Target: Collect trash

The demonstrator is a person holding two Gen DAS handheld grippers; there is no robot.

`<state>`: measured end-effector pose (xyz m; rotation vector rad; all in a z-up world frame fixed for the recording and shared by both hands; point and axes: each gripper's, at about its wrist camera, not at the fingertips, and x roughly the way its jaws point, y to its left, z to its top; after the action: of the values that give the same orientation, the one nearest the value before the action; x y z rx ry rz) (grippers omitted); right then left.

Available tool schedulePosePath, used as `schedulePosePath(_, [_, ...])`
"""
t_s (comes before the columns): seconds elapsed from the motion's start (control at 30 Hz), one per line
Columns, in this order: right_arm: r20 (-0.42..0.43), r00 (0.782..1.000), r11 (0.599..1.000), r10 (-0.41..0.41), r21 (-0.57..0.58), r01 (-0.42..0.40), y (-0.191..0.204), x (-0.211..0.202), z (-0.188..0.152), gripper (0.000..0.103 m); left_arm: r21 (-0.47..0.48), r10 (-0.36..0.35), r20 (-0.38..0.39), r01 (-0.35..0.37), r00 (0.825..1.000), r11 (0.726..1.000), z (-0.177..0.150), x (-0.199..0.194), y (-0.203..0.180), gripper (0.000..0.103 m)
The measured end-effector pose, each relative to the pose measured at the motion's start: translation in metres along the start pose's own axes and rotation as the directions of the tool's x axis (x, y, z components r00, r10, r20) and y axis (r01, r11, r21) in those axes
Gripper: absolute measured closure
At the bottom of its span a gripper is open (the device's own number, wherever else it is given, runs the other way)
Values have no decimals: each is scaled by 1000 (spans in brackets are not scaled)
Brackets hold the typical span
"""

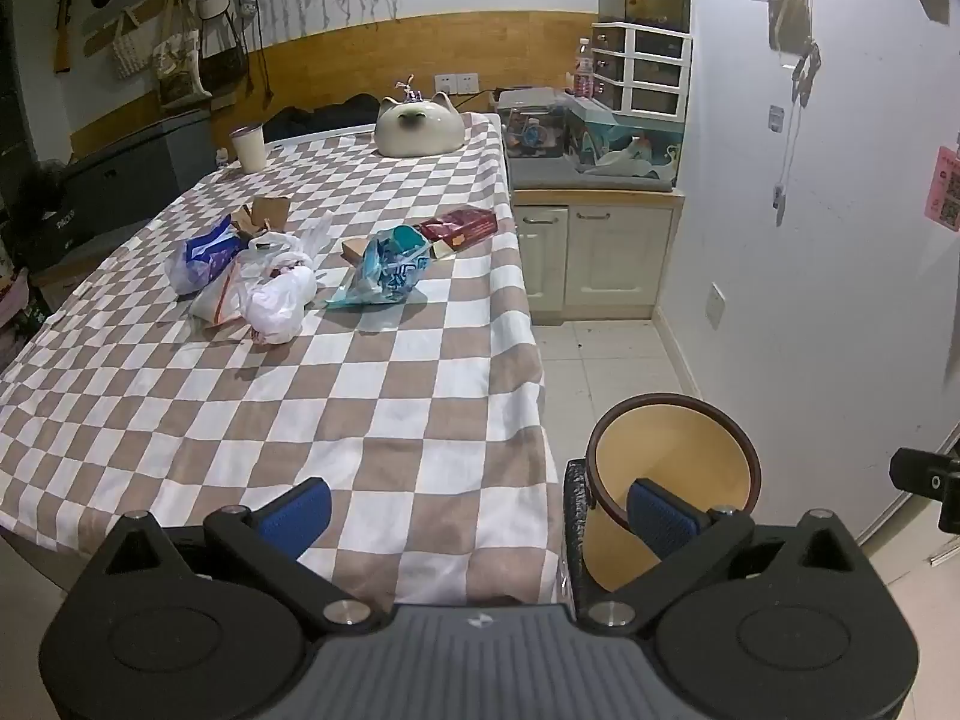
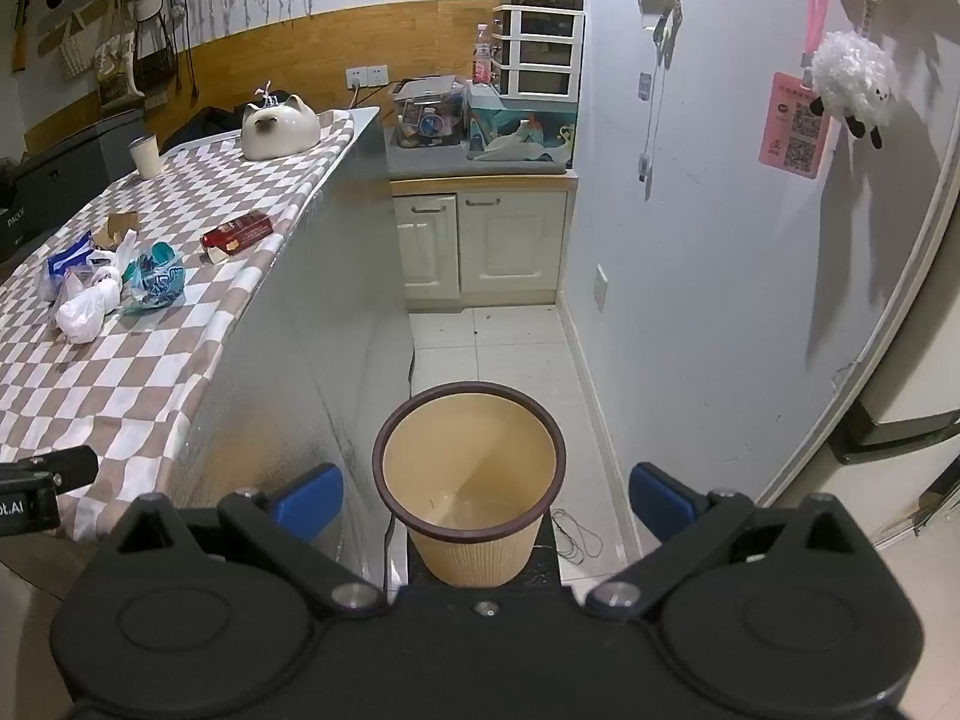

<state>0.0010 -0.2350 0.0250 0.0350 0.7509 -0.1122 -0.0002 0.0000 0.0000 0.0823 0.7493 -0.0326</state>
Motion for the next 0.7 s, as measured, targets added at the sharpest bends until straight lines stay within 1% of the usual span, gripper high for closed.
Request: schedulePosePath(0.7, [-4,1000,1000,3,3,-3,0,0,0,0,2,1,-4,-1,1000,1000,0,0,0,0])
